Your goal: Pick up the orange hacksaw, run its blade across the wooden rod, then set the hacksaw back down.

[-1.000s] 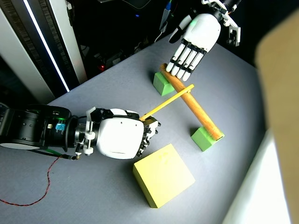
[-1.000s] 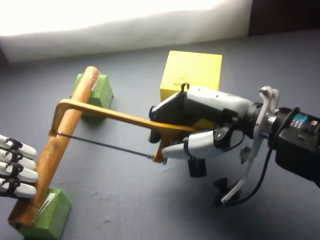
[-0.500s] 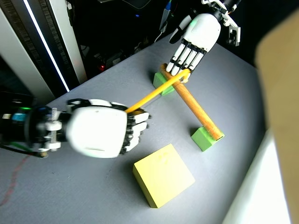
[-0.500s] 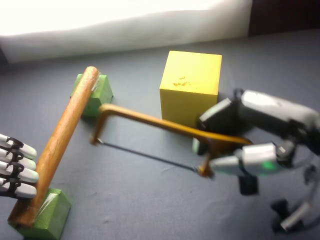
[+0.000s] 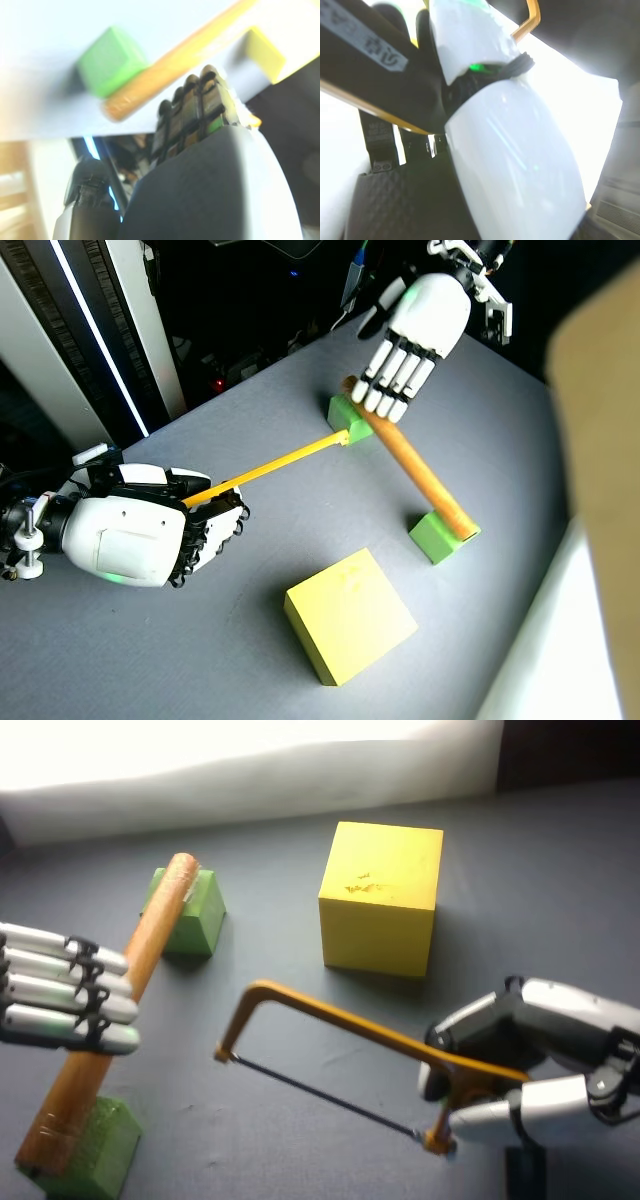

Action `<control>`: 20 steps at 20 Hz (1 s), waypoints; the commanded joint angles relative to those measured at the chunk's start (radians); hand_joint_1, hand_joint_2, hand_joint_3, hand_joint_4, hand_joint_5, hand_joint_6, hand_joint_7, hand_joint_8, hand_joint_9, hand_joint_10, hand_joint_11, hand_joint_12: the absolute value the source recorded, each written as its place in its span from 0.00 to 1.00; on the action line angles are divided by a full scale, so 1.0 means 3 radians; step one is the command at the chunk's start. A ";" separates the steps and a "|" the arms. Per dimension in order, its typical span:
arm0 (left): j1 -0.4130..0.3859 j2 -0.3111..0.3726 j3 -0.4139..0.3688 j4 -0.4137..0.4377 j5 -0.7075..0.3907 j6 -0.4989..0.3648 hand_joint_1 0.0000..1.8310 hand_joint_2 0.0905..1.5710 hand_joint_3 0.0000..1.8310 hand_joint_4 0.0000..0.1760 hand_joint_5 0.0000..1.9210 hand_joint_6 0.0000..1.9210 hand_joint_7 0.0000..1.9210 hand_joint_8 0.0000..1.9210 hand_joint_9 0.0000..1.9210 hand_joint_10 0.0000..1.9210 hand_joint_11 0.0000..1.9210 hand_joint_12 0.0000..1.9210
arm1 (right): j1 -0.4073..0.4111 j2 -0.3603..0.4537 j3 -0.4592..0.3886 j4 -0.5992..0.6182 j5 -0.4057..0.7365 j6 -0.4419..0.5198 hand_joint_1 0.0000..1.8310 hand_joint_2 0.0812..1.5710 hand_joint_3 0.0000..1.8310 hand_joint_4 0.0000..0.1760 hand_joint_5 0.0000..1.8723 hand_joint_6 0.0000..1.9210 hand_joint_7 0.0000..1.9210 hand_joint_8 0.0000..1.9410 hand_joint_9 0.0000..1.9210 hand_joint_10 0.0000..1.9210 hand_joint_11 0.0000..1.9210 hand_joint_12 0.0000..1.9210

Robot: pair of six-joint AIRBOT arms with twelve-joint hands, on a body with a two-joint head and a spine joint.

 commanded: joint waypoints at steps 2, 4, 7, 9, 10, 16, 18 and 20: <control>-0.0036 0.0004 0.0028 -0.0228 -0.0075 -0.0010 0.02 0.79 0.00 0.00 0.04 0.00 0.04 0.00 0.03 0.00 0.01 0.02 | -0.0098 0.0026 -0.0008 -0.0120 0.0327 0.0094 0.69 0.70 0.00 0.00 0.48 0.47 0.53 0.60 0.53 0.54 0.50 0.70; -0.0046 -0.0007 0.0048 -0.0288 -0.0066 -0.0012 0.00 0.79 0.00 0.00 0.04 0.00 0.03 0.00 0.02 0.00 0.00 0.02 | -0.0171 0.0026 -0.0008 -0.0139 0.0311 0.0101 0.69 0.69 0.00 0.00 0.50 0.44 0.54 0.58 0.54 0.53 0.51 0.69; -0.0046 -0.0025 0.0058 -0.0575 -0.0033 -0.0013 0.01 0.79 0.00 0.00 0.04 0.00 0.04 0.00 0.03 0.00 0.00 0.03 | -0.0242 0.0022 -0.0008 -0.0140 0.0309 0.0105 0.69 0.70 0.00 0.00 0.49 0.46 0.54 0.58 0.55 0.51 0.52 0.67; -0.0036 -0.0055 0.0057 -0.0744 -0.0028 -0.0012 0.01 0.79 0.00 0.00 0.03 0.00 0.04 0.00 0.03 0.00 0.00 0.02 | -0.0227 0.0021 -0.0007 -0.0139 0.0309 0.0093 0.69 0.70 0.00 0.00 0.50 0.46 0.54 0.58 0.55 0.51 0.52 0.67; -0.0036 -0.0074 0.0055 -0.0819 -0.0022 -0.0012 0.02 0.79 0.00 0.00 0.04 0.00 0.04 0.00 0.03 0.00 0.00 0.02 | -0.0216 0.0020 -0.0007 -0.0139 0.0309 0.0082 0.69 0.69 0.00 0.00 0.49 0.46 0.55 0.57 0.55 0.51 0.52 0.67; 0.0035 -0.0171 -0.0091 -0.1584 0.0119 0.0068 0.00 0.79 0.00 0.00 0.04 0.00 0.04 0.00 0.02 0.00 0.00 0.04 | -0.0180 0.0044 -0.0006 -0.0139 0.0305 0.0036 0.64 0.76 0.00 0.00 0.40 0.67 0.45 0.63 0.45 0.39 0.39 0.71; 0.0046 -0.0197 -0.0160 -0.1856 0.0108 0.0109 0.00 0.80 0.00 0.00 0.04 0.00 0.04 0.00 0.03 0.00 0.00 0.02 | -0.0180 0.0072 -0.0008 -0.0139 0.0314 0.0035 0.58 0.73 0.00 0.00 0.35 0.32 0.36 0.15 0.36 0.23 0.23 0.71; 0.0051 -0.0229 -0.0190 -0.2058 0.0076 0.0159 0.00 0.80 0.00 0.00 0.03 0.00 0.03 0.00 0.01 0.00 0.00 0.00 | -0.0180 0.0086 -0.0009 -0.0139 0.0335 0.0032 0.50 0.70 0.00 0.00 0.23 0.03 0.25 0.01 0.25 0.06 0.02 0.67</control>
